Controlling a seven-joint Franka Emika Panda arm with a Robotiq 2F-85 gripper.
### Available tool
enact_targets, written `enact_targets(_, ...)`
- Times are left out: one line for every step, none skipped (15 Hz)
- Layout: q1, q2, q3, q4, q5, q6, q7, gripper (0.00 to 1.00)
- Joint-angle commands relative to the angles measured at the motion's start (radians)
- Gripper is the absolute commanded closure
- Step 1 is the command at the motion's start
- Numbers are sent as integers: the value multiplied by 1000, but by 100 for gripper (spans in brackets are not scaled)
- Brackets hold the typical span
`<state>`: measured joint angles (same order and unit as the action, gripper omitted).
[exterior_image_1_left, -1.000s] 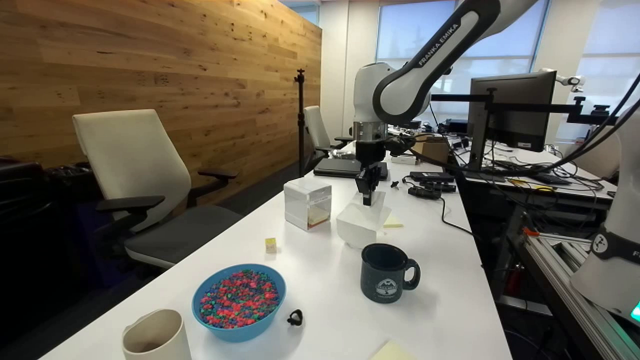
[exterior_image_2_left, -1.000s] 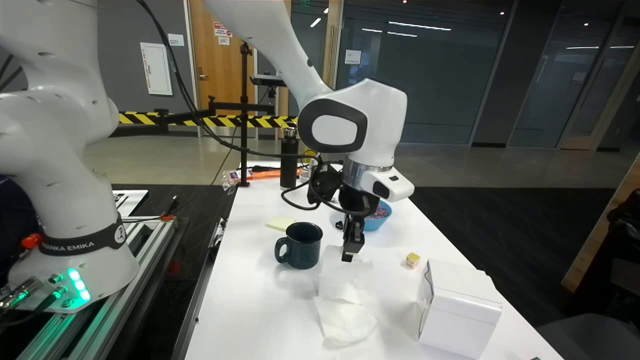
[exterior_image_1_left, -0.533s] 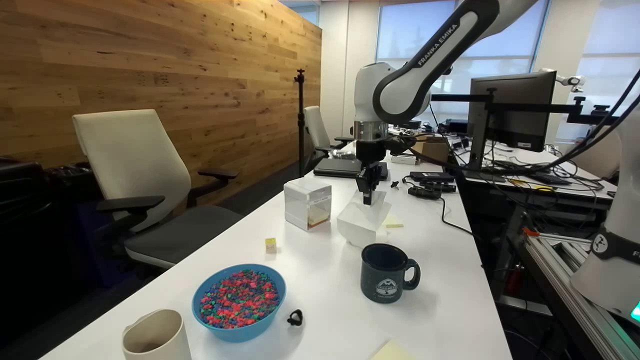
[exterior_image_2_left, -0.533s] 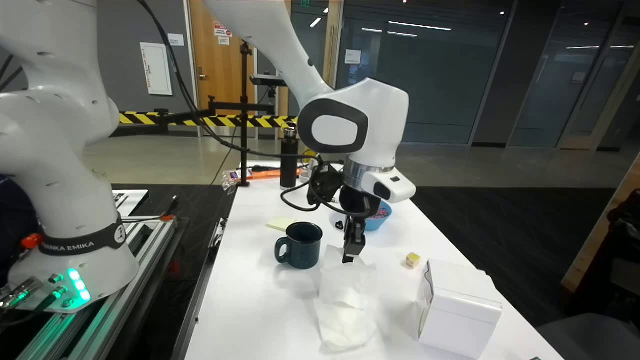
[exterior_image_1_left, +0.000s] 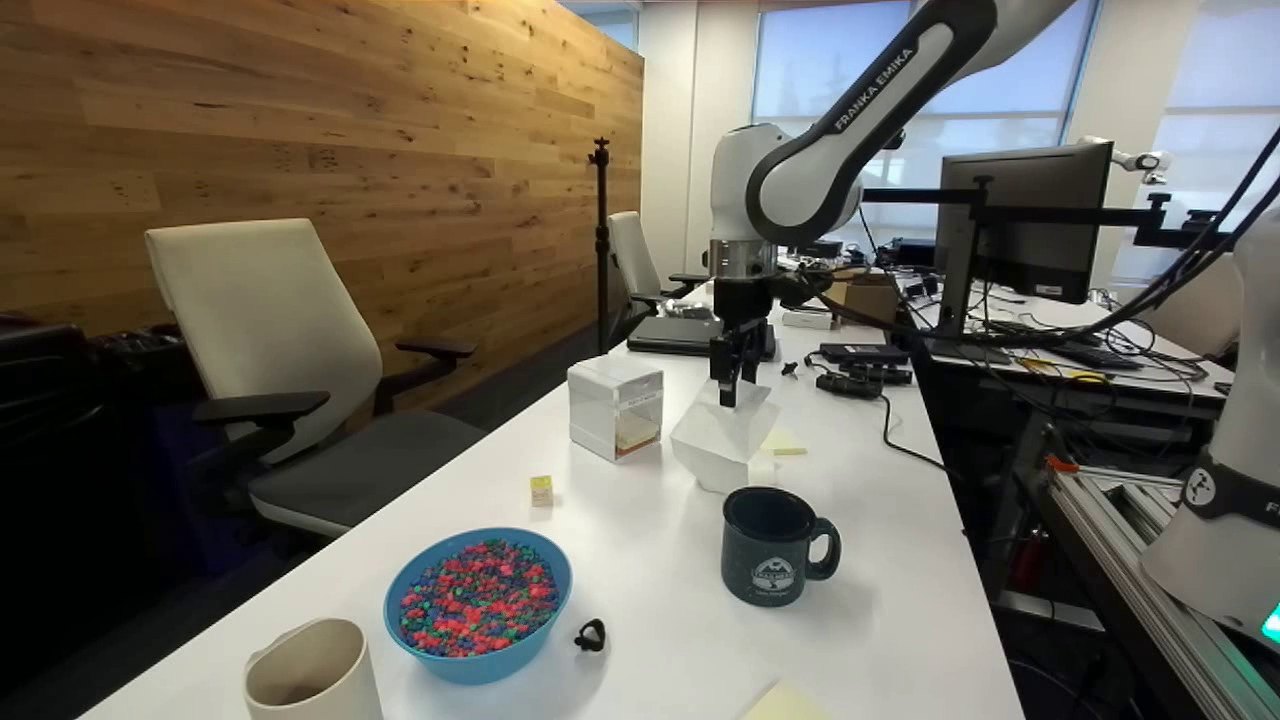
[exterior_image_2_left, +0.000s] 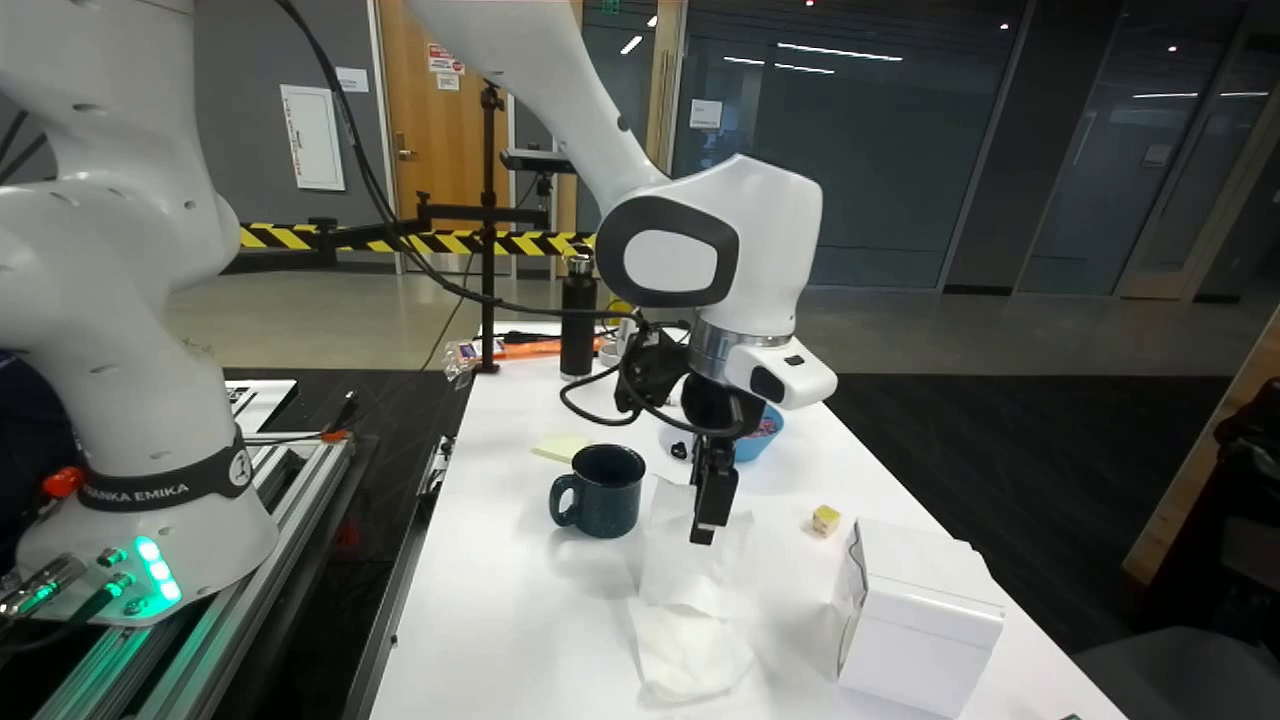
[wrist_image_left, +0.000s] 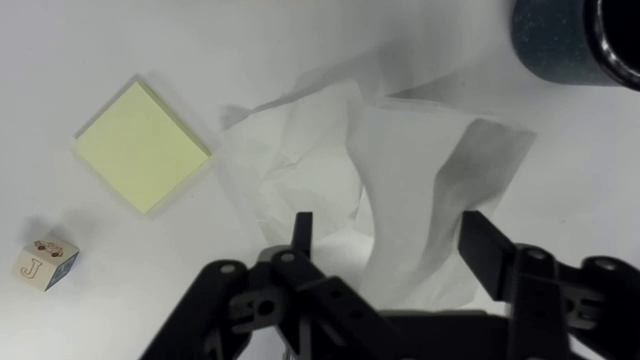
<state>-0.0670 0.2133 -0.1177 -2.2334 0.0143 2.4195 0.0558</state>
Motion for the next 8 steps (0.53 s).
enact_targets(-8,-28,8,-3,29,-4,38,0)
enact_targets(-7,-39,9,-14,47,24,69,0)
enact_targets(-6,-49,9,-18,57,35,85,0)
enact_targets(-6,-64,11,-25,69,41,94,0)
enact_targets(-5,-79,12,-30,76,44,105,0)
enact_targets(-5,-93,14,-35,83,50,104,0)
enact_targets(-5,-107,15,-40,89,53,105,0)
enact_targets(-4,-120,15,-41,91,48,108,0)
